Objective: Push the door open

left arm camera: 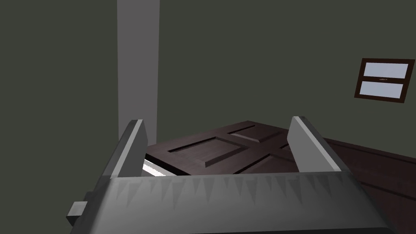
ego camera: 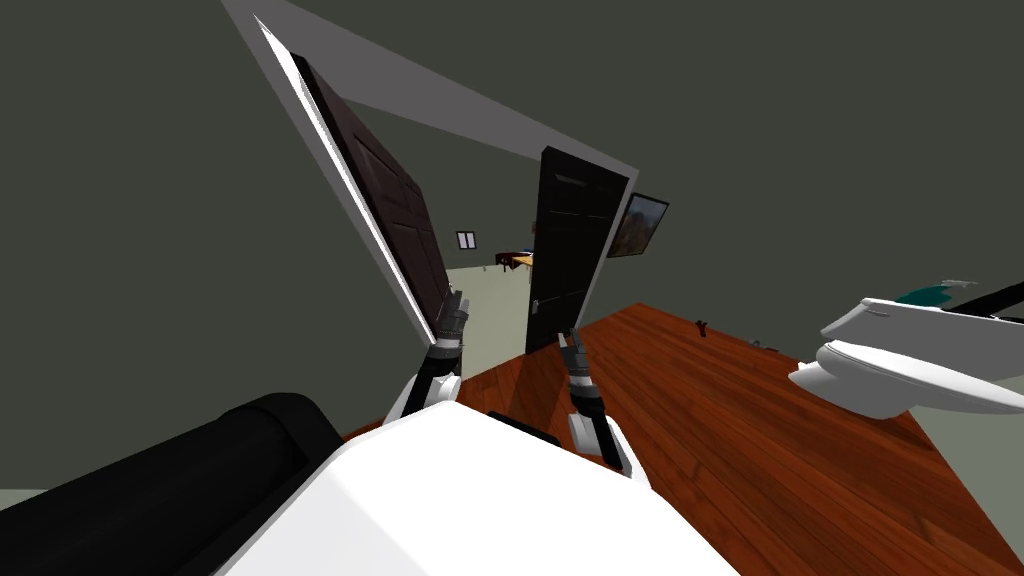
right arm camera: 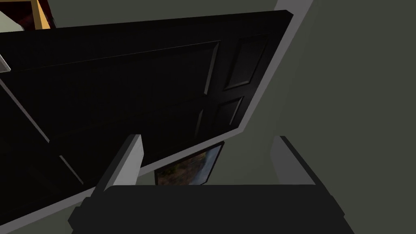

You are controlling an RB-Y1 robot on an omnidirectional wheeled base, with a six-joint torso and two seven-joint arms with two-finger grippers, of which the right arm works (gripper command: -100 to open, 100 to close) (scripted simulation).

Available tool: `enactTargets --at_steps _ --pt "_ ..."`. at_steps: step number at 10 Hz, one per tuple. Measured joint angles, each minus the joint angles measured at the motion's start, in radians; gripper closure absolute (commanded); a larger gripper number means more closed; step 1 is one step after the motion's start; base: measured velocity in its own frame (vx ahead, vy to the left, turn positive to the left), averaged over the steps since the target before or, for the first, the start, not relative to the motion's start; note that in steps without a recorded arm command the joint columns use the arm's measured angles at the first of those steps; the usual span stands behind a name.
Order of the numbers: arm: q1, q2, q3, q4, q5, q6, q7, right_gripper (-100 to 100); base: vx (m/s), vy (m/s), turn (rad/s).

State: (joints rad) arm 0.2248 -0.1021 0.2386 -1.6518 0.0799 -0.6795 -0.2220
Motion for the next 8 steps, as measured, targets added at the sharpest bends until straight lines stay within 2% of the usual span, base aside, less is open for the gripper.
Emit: enactTargets --at_steps 2,5,8 --pt "-0.025 -0.004 0.010 0.053 0.004 -0.008 -0.005 -100 0.102 -0.025 -0.006" --pt "-0.047 -0.012 0.030 0.114 0.011 -0.017 -0.014 -100 0.098 -0.026 -0.007" --pt "-0.074 -0.007 0.053 0.185 0.021 -0.027 -0.014 -100 0.094 -0.015 -0.005"
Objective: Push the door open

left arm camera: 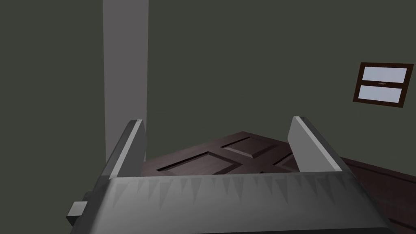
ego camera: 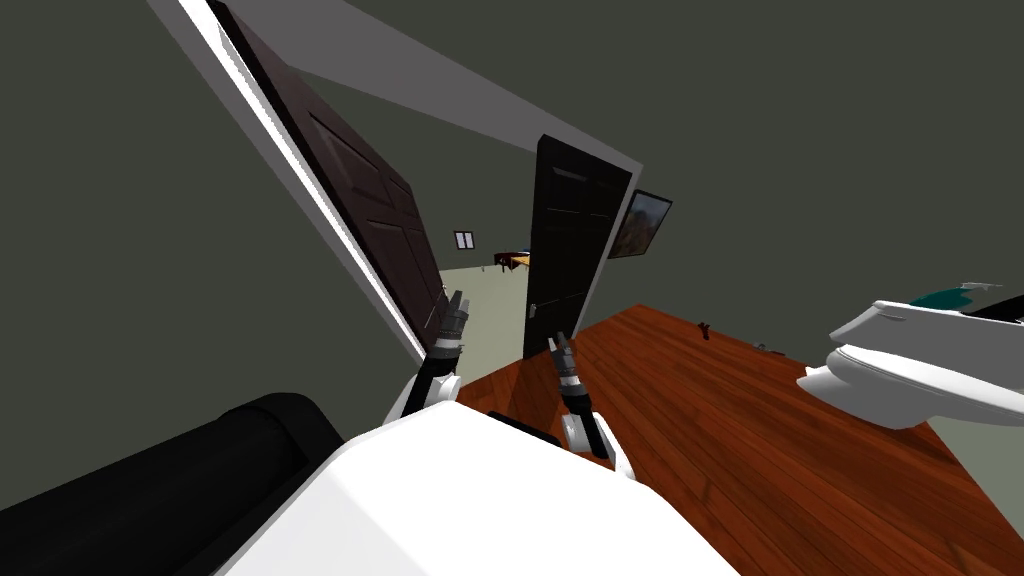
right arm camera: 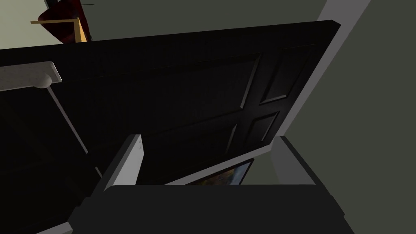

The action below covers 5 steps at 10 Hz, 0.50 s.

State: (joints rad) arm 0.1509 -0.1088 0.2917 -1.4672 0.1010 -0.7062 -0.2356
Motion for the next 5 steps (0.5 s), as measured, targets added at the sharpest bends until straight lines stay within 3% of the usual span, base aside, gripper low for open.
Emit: enactTargets --at_steps 5 --pt "-0.045 -0.007 0.031 0.118 0.012 -0.022 -0.012 -100 0.103 -0.021 -0.006"
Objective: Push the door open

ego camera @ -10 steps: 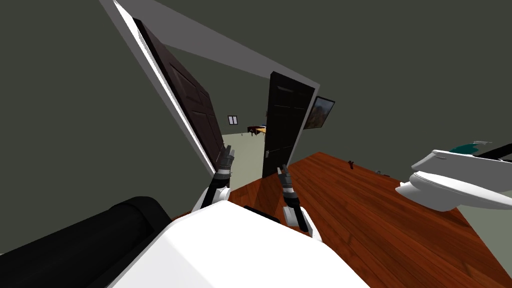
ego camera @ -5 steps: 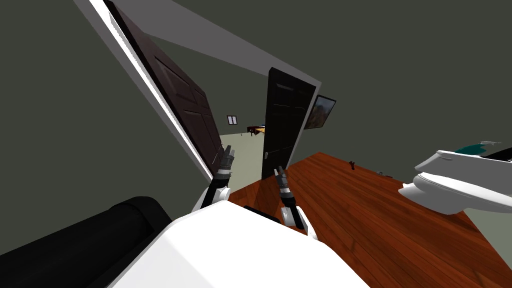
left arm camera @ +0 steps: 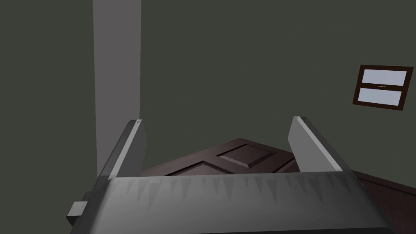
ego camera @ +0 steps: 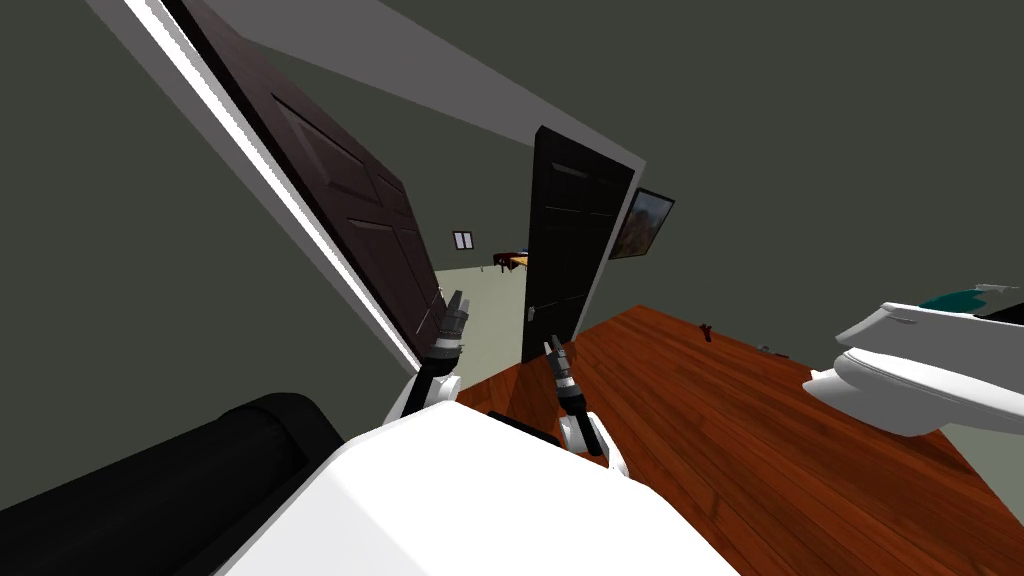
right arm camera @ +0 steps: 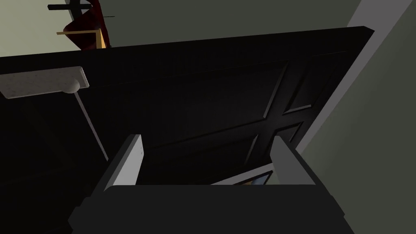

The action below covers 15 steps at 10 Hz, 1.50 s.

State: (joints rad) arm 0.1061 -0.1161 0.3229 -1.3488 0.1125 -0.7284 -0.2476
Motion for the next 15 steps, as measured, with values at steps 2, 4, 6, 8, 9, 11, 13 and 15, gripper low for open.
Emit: enactTargets --at_steps 2,4,6,8,9,11,13,15 --pt "-0.018 0.000 0.014 0.042 0.006 -0.004 -0.002 -100 0.095 -0.032 -0.005" --pt "-0.038 0.000 0.025 0.099 0.010 -0.020 -0.005 -100 0.115 -0.024 -0.010" --pt "-0.061 -0.003 0.043 0.158 0.017 -0.029 -0.012 -100 0.128 -0.022 -0.006" --pt "-0.080 -0.006 0.055 0.202 0.021 -0.034 -0.017 -100 0.118 -0.008 -0.005" --pt "-0.082 -0.007 0.063 0.215 0.024 -0.035 -0.019 -100 0.092 -0.017 -0.009" --pt "-0.101 -0.005 0.074 0.255 0.029 -0.037 -0.021 -100 0.095 -0.024 -0.003" --pt "-0.113 -0.006 0.085 0.294 0.033 -0.047 -0.023 -100 0.086 -0.013 -0.006" --pt "-0.128 -0.009 0.096 0.327 0.037 -0.048 -0.029 -100 0.096 -0.011 -0.005"
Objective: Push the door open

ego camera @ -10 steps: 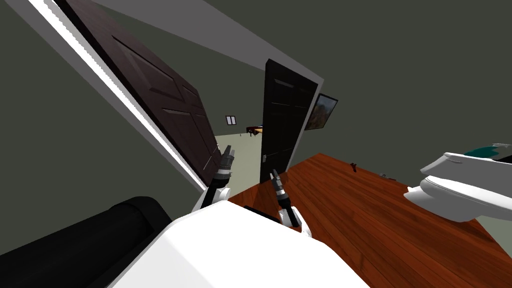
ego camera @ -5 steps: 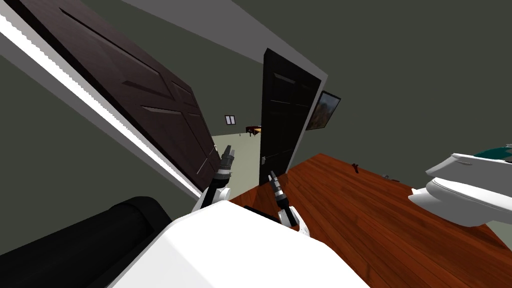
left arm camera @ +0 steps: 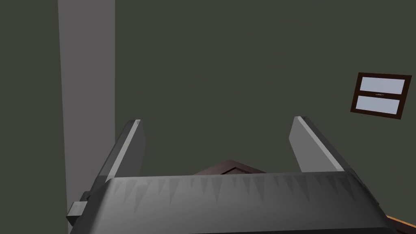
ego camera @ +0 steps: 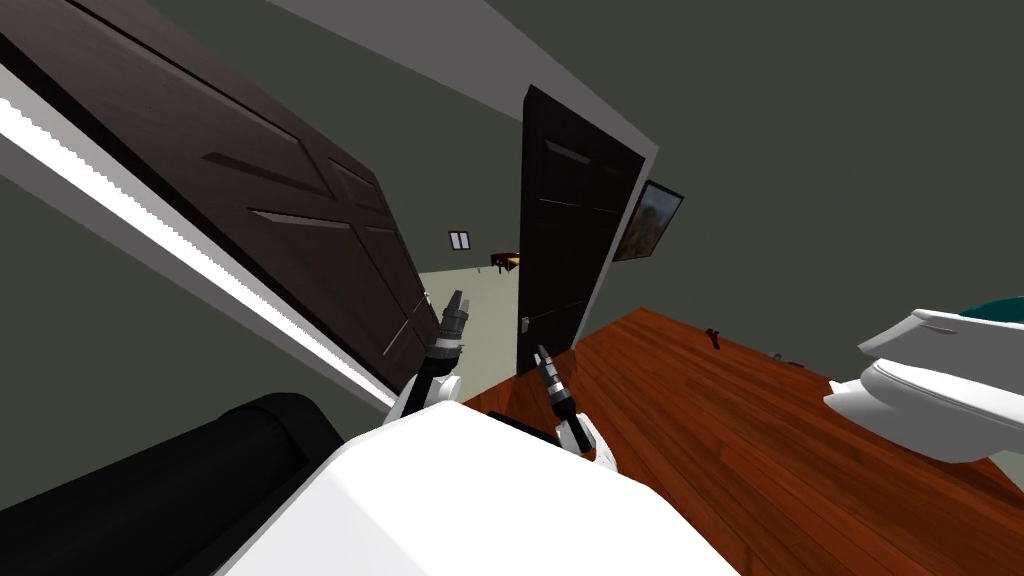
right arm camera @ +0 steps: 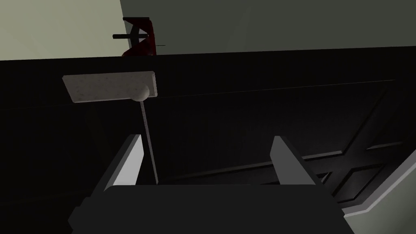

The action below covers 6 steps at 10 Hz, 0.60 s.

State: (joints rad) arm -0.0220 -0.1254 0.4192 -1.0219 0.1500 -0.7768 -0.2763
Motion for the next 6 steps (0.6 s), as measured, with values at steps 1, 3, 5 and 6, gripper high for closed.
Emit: enactTargets --at_steps 1,3,5,6 --pt "-0.006 0.002 0.006 0.019 0.003 -0.002 0.000 -100 0.120 -0.028 -0.003" --pt "-0.017 0.000 0.016 0.048 0.007 -0.006 -0.003 -100 0.094 -0.020 -0.005" --pt "-0.039 0.001 0.027 0.101 0.011 -0.020 -0.006 -100 0.116 -0.009 -0.006" --pt "-0.046 0.000 0.033 0.118 0.013 -0.019 -0.009 -100 0.103 -0.012 -0.005"
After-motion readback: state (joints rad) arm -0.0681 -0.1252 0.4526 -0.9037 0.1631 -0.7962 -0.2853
